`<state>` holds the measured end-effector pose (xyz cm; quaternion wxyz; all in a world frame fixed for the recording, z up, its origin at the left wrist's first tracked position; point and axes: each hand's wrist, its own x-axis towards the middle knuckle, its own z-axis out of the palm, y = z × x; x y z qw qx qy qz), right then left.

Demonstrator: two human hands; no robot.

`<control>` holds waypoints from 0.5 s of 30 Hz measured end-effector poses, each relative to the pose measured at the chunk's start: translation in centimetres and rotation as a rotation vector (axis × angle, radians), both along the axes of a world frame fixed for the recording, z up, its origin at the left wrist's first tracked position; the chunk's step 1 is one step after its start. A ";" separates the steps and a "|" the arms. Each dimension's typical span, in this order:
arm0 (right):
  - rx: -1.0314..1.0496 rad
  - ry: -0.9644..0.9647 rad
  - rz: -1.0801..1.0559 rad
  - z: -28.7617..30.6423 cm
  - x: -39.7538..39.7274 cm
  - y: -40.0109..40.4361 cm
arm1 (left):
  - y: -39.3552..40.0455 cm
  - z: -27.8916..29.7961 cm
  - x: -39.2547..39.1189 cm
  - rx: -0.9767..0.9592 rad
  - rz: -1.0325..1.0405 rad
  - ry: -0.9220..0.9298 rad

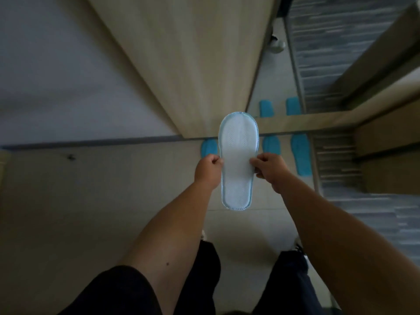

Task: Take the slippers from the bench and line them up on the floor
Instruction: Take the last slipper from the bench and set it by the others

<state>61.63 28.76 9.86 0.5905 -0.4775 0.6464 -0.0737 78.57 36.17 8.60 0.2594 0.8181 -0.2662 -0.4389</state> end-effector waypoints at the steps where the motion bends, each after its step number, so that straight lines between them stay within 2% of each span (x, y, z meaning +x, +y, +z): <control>1: 0.008 -0.005 0.002 -0.4 2.2 0.6 | 0.7 -0.1 2.1 0.011 0.008 -0.002; 6: 0.045 -0.035 0.018 -1.7 9.6 2.2 | 2.7 -1.6 8.9 0.007 0.084 0.013; 10: 0.043 -0.059 -0.003 -2.6 13.3 2.6 | 3.2 -2.6 11.9 0.027 0.084 -0.066; 13: -0.107 0.045 0.044 -3.8 15.6 3.1 | 2.8 -3.1 13.0 0.028 -0.021 -0.170; 15: -0.203 0.123 0.150 -4.3 17.1 3.5 | 2.2 -3.4 13.3 -0.013 -0.021 -0.077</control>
